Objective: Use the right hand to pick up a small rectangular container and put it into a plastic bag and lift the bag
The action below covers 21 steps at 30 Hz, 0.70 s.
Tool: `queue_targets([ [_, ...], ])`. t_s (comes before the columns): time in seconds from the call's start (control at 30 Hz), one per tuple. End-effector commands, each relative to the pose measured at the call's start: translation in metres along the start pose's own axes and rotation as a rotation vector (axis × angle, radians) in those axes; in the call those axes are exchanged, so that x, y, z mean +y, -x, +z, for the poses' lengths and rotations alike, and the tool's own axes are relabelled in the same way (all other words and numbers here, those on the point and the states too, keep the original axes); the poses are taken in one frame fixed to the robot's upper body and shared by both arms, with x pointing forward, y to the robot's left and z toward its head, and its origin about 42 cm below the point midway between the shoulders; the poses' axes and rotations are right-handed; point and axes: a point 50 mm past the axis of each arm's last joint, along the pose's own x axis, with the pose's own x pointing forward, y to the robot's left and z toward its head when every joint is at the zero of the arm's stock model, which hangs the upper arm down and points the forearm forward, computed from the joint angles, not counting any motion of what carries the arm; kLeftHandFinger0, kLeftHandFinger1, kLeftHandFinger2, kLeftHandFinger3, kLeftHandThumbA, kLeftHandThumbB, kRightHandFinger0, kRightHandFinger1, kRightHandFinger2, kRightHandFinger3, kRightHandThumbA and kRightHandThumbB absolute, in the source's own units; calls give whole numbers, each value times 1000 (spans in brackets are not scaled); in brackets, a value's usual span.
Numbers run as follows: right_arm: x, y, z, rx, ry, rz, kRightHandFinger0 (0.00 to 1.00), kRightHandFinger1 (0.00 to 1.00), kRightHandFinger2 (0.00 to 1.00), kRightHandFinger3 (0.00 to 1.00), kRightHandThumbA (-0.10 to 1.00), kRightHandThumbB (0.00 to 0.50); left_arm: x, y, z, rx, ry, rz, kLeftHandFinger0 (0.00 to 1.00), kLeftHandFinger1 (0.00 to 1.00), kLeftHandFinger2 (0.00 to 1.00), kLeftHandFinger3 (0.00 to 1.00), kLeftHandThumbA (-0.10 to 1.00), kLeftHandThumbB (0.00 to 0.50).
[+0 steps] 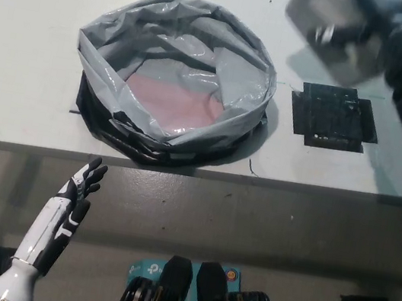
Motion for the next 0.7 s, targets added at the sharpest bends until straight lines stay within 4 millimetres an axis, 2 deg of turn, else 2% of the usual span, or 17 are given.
queue_targets([
  [0.0, -164, 12, 71, -226, -71, -451, 0, 381, 788, 919, -100, 166, 5, -7, 9, -65, -13, -17, 1000, 1000, 1000, 1000, 980, 247],
  [0.07, -177, 18, 91, -276, -83, -466, 0, 377, 786, 908, -100, 204, 5, -7, 9, -64, -12, -16, 1000, 1000, 1000, 1000, 978, 246],
  [0.17, -180, 22, 111, -316, -96, -467, 0, 377, 786, 929, -100, 195, 5, -7, 9, -62, -14, -15, 1000, 1000, 1000, 1000, 977, 244],
  [0.27, -167, 24, 138, -379, -105, -452, 0, 375, 774, 931, -100, 174, 4, -6, 8, -58, -14, -19, 1000, 1000, 1000, 1000, 979, 250],
  [0.33, -153, 24, 156, -409, -97, -434, 0, 345, 759, 910, -100, 187, 3, -5, 9, -56, -12, -23, 1000, 1000, 1000, 1000, 979, 252],
  [0.4, -138, 24, 172, -430, -93, -407, 0, 329, 731, 825, -100, 224, 2, -4, 9, -53, -10, -27, 1000, 1000, 1000, 1000, 977, 252],
  [0.47, -133, 23, 178, -433, -98, -401, 0, 322, 720, 808, -100, 229, 2, -5, 9, -54, -11, -29, 1000, 1000, 1000, 1000, 976, 252],
  [0.5, -122, 21, 187, -448, -120, -386, 0, 290, 672, 739, -100, 243, 2, -5, 10, -54, -14, -31, 1000, 1000, 1000, 1000, 974, 253],
  [0.53, -115, 19, 193, -453, -133, -374, 0, 277, 656, 720, -100, 252, 2, -5, 10, -54, -17, -33, 1000, 1000, 1000, 1000, 972, 254],
  [0.67, -88, 15, 214, -427, -155, -310, 0, 283, 678, 740, -100, 263, 1, -6, 11, -52, -13, -36, 1000, 1000, 1000, 1000, 963, 261],
])
